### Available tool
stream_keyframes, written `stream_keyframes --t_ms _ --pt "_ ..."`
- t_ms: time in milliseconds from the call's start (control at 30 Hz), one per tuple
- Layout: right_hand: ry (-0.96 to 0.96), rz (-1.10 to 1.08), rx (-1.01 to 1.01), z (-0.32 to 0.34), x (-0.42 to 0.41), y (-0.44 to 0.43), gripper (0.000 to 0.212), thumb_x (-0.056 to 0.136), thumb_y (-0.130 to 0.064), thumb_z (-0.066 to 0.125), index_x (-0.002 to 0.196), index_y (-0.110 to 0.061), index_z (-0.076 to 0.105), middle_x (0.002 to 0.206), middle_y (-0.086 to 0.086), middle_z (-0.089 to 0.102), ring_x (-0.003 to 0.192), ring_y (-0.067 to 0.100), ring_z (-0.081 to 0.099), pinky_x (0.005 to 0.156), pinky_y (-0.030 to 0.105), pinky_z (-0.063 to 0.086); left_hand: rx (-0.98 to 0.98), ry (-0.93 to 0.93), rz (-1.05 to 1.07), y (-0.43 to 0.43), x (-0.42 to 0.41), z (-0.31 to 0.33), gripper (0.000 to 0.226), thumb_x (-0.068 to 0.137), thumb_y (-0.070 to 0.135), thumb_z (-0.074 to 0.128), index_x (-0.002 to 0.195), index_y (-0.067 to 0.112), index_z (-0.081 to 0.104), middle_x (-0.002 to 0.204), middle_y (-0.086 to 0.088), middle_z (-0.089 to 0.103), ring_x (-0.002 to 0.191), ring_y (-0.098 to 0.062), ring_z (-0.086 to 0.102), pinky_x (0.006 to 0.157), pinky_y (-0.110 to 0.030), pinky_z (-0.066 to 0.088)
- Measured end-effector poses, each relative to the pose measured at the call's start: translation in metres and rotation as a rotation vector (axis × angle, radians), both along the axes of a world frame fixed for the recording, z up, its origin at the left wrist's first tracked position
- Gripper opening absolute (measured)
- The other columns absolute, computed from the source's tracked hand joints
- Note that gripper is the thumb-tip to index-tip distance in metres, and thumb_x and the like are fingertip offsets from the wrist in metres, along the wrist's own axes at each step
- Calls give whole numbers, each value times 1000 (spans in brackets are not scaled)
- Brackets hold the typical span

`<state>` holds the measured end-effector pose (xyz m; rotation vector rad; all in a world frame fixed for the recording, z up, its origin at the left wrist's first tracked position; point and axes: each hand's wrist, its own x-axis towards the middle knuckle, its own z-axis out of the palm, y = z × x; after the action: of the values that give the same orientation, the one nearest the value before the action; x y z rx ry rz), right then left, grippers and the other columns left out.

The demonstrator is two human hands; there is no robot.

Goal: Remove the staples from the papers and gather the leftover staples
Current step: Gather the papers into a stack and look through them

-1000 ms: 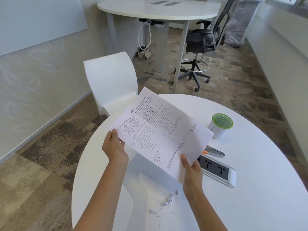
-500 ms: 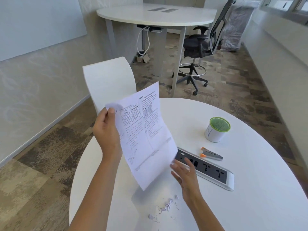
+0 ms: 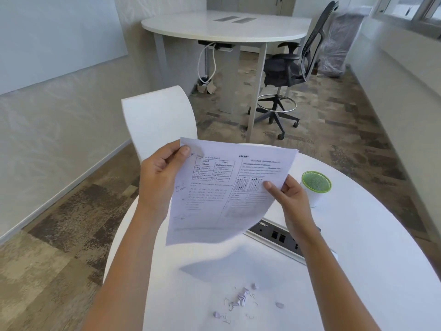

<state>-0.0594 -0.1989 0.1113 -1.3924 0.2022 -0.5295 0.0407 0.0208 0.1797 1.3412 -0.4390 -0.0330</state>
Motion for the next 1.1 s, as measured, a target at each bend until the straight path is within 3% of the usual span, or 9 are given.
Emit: stream_keyframes --t_ms 67,167,300,400,600,767,900,1000,1100 --pt "13 -58 18 -4 -3 4 21 80 -6 68 99 -15 69 97 -2 75 89 11 68 74 19 53 38 -3 89 -2 3 -8 15 87 23 62 81 31 73 88 -2 68 88 -21 60 84 -43 47" --pt "38 -183 22 -16 -4 11 12 80 -4 70 90 -11 70 85 0 74 78 14 65 69 24 54 90 -10 243 -11 3 -22 31 91 18 58 70 38 67 73 11 64 75 -9 55 75 -29 45" --pt "55 -270 36 -28 -4 17 11 78 -7 73 83 -1 65 76 1 69 72 15 59 63 27 49 163 -14 326 -22 5 -40 22 93 22 55 76 32 63 79 3 61 76 -10 52 73 -28 42" --pt "84 -256 39 -34 -4 18 23 78 -12 74 85 5 60 79 10 63 72 18 55 66 34 45 49 130 346 -26 7 -46 25 92 18 59 82 40 65 86 17 67 81 2 61 78 -15 46" --pt "125 -261 37 -40 -3 14 20 78 -12 74 85 3 62 78 8 65 69 14 56 65 31 45 -90 335 328 -30 12 -51 13 87 11 64 90 23 68 82 15 68 67 13 63 62 -3 46" --pt "175 -243 55 -45 -1 12 14 79 -12 73 87 -3 66 82 3 70 73 14 62 68 32 51 6 323 366 -32 16 -54 11 87 17 65 90 27 67 89 14 67 82 3 63 84 -18 48" --pt "161 -287 44 -48 -2 13 15 79 -12 73 85 -1 64 80 1 69 68 11 60 62 24 50 95 228 428 -37 12 -57 9 88 21 63 92 28 68 92 11 68 88 -7 62 92 -31 52" --pt "140 -322 22 -49 0 17 24 79 -11 73 86 7 59 77 5 64 63 9 55 57 21 46 70 255 476 -41 8 -57 15 89 24 63 100 21 71 103 -5 71 88 -25 63 92 -45 49" --pt "131 -322 31 -51 0 17 22 80 -10 72 86 7 59 77 5 65 63 8 57 58 21 48 46 320 474 -44 6 -54 27 89 23 63 113 13 69 113 -15 68 110 -38 59 97 -49 46"
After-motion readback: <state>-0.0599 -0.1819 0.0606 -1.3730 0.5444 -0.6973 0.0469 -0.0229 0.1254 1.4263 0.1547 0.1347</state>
